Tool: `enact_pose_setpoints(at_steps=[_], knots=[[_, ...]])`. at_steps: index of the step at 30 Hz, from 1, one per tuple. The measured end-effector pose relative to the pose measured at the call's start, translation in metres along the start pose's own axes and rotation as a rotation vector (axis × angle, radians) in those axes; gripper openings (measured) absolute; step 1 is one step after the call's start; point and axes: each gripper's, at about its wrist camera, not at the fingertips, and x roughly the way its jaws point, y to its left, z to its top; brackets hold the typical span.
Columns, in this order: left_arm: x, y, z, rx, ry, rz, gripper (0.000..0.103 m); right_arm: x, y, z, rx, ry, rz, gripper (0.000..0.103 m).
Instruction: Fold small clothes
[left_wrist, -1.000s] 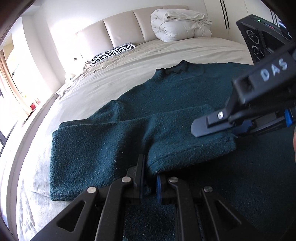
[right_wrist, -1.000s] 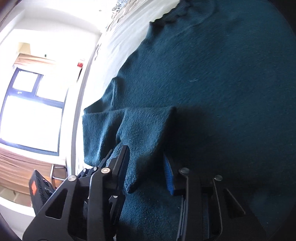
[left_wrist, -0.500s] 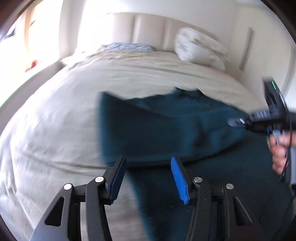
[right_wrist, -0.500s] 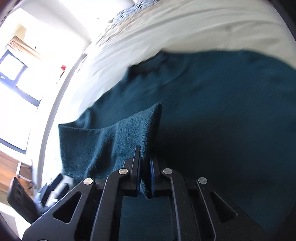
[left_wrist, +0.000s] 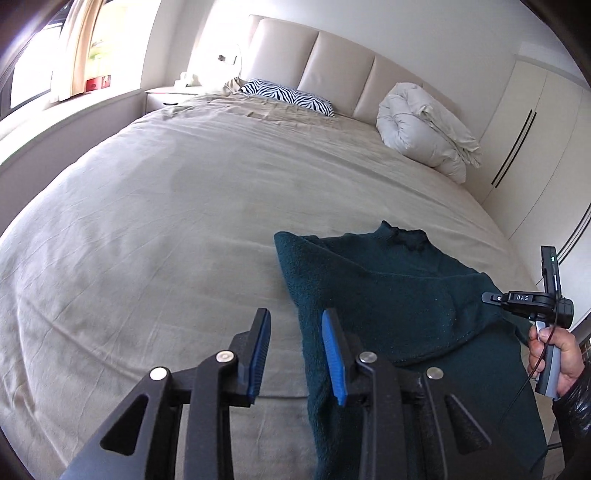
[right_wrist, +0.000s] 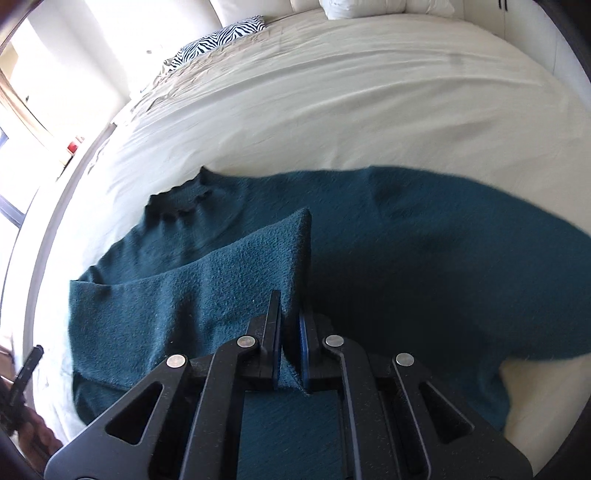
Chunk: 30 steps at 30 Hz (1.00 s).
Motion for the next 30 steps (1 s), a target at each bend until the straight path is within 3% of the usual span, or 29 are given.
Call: enact_pose_setpoints(at_steps=[18, 30], knots=[[0.059, -0.028, 0.028, 0.046, 0.072, -0.003, 0.028, 0.026, 0.002, -0.004, -0.007, 0.037, -0.014, 0.007], [0.063, -0.011, 0.034, 0.018, 0.065, 0.01, 0.028, 0.027, 0.003, -0.004, -0.004, 0.025, -0.018, 0.007]])
